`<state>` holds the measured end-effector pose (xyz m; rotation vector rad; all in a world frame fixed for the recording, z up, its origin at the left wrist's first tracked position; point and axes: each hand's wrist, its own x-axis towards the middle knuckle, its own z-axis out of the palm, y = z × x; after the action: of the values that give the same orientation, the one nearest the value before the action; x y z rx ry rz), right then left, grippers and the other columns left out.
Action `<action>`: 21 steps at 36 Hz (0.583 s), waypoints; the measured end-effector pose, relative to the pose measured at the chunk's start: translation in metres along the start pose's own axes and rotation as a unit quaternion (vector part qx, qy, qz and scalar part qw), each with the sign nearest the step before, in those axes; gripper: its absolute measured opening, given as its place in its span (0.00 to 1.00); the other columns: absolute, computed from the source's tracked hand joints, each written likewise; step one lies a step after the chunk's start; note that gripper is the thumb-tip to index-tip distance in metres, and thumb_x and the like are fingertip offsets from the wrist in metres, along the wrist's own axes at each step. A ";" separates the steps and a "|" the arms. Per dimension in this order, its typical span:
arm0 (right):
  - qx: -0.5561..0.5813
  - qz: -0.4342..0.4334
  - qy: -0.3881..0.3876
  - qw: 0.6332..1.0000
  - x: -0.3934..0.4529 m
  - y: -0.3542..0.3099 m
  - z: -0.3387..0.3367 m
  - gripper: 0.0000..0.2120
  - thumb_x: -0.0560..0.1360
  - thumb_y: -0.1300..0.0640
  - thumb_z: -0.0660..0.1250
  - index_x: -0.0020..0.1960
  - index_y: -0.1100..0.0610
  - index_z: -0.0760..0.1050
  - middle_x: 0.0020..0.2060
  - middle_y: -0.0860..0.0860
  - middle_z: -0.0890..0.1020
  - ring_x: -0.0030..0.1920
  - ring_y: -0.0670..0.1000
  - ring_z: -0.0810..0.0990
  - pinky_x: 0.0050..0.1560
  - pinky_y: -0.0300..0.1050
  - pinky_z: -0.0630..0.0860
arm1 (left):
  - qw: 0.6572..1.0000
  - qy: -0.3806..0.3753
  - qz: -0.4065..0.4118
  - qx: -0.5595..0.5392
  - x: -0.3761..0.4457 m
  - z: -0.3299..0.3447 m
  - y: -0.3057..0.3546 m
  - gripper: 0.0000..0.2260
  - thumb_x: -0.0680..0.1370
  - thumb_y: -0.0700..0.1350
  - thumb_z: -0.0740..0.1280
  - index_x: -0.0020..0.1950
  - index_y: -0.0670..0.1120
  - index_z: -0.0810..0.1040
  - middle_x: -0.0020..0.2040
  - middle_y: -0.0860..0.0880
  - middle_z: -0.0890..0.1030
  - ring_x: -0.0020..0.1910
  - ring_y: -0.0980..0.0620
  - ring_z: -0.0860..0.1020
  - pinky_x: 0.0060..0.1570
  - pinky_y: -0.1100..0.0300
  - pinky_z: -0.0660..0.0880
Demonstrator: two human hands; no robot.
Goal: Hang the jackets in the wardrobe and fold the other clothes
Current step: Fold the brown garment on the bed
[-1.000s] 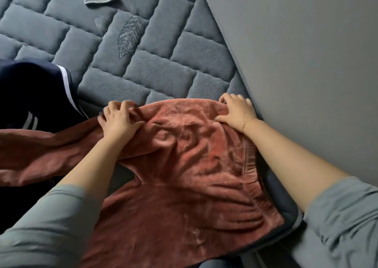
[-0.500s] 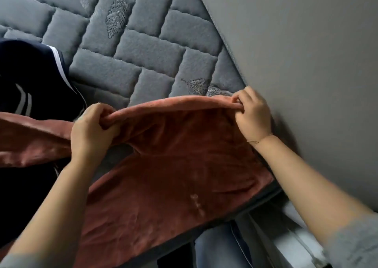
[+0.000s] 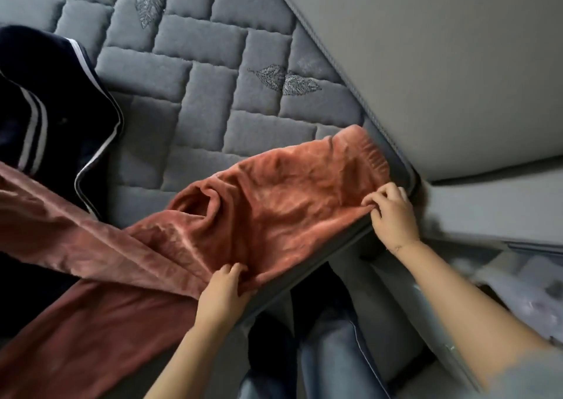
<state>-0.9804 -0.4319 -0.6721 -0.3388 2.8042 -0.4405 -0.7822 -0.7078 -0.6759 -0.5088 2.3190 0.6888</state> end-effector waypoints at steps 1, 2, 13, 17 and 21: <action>0.004 0.007 -0.028 1.000 -0.002 0.000 0.005 0.12 0.68 0.73 0.65 0.46 0.62 0.80 0.47 0.59 0.74 0.51 0.62 0.72 0.54 0.54 0.71 | 1.000 -0.014 -0.011 -0.008 0.002 0.004 0.001 0.22 0.75 0.55 0.69 0.66 0.50 0.71 0.58 0.50 0.74 0.60 0.49 0.73 0.54 0.54 0.73; 0.023 0.021 -0.043 0.999 -0.004 -0.001 0.008 0.11 0.69 0.72 0.64 0.48 0.62 0.80 0.49 0.59 0.73 0.54 0.61 0.72 0.56 0.51 0.70 | 1.000 -0.021 -0.019 -0.013 0.005 0.005 0.002 0.23 0.75 0.55 0.69 0.66 0.49 0.70 0.59 0.48 0.74 0.60 0.47 0.73 0.54 0.54 0.73; 0.313 0.257 0.076 0.911 0.032 0.002 -0.003 0.20 0.72 0.55 0.73 0.59 0.62 0.73 0.52 0.55 0.73 0.56 0.58 0.75 0.62 0.52 0.71 | 0.983 0.134 0.041 -0.123 0.033 -0.070 0.096 0.06 0.75 0.47 0.67 0.50 0.50 0.80 0.50 0.53 0.79 0.48 0.51 0.78 0.48 0.56 0.74; 0.367 0.299 0.017 0.881 0.049 0.014 -0.004 0.29 0.70 0.48 0.74 0.67 0.59 0.70 0.60 0.58 0.75 0.60 0.55 0.75 0.66 0.52 0.70 | 0.980 0.155 0.084 -0.094 0.088 -0.092 0.151 0.09 0.77 0.45 0.64 0.54 0.45 0.79 0.53 0.47 0.80 0.52 0.47 0.77 0.50 0.57 0.70; 0.344 0.276 -0.019 0.897 0.056 0.022 -0.008 0.17 0.69 0.48 0.75 0.45 0.62 0.80 0.48 0.61 0.80 0.49 0.58 0.80 0.57 0.53 0.76 | 0.992 0.114 0.053 -0.020 0.151 -0.097 0.196 0.16 0.80 0.55 0.59 0.61 0.47 0.76 0.60 0.45 0.77 0.61 0.43 0.73 0.58 0.51 0.67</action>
<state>-1.0392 -0.4245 -0.6859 0.5747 2.3372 -1.1845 -1.0368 -0.6378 -0.6501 -0.5071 2.5657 0.7636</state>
